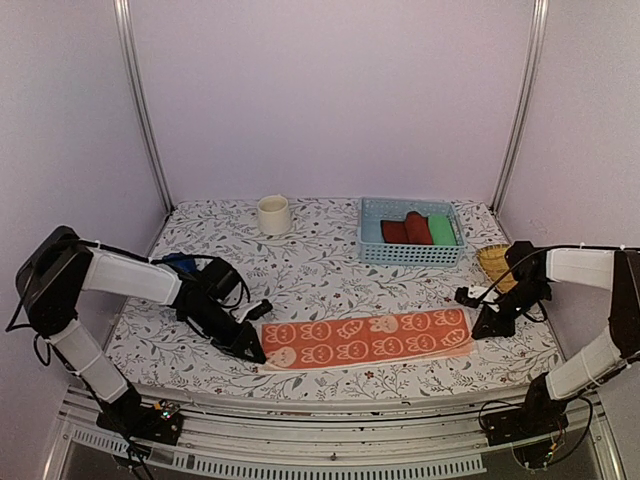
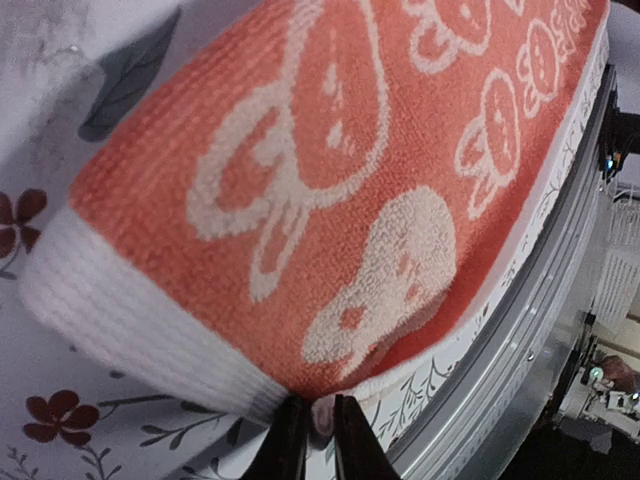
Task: Roll the towels
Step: Fold the towel at the center of the board.
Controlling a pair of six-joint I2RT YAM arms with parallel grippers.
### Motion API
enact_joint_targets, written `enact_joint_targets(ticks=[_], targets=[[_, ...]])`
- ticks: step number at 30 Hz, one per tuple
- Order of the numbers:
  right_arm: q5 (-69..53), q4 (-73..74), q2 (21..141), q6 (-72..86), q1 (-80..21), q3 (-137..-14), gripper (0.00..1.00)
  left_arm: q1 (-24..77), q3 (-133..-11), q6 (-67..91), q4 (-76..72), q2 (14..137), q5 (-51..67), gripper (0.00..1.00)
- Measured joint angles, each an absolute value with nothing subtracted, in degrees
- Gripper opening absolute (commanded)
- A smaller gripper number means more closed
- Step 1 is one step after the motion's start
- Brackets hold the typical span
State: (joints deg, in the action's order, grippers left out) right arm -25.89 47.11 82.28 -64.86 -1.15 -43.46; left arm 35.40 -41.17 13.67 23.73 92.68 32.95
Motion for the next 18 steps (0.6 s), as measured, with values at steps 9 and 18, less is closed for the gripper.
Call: enact_joint_targets(ticks=[9, 18], targets=[[-24.53, 49.95, 74.28, -66.89, -1.08, -41.58, 0.39, 36.75, -42.24, 14.41, 25.78, 87.64, 32.91, 0.44], [-26.92, 47.05, 73.34, -55.70, -1.08, -54.61, 0.74, 36.64, -48.10, 15.44, 27.20, 81.65, 24.45, 0.22]])
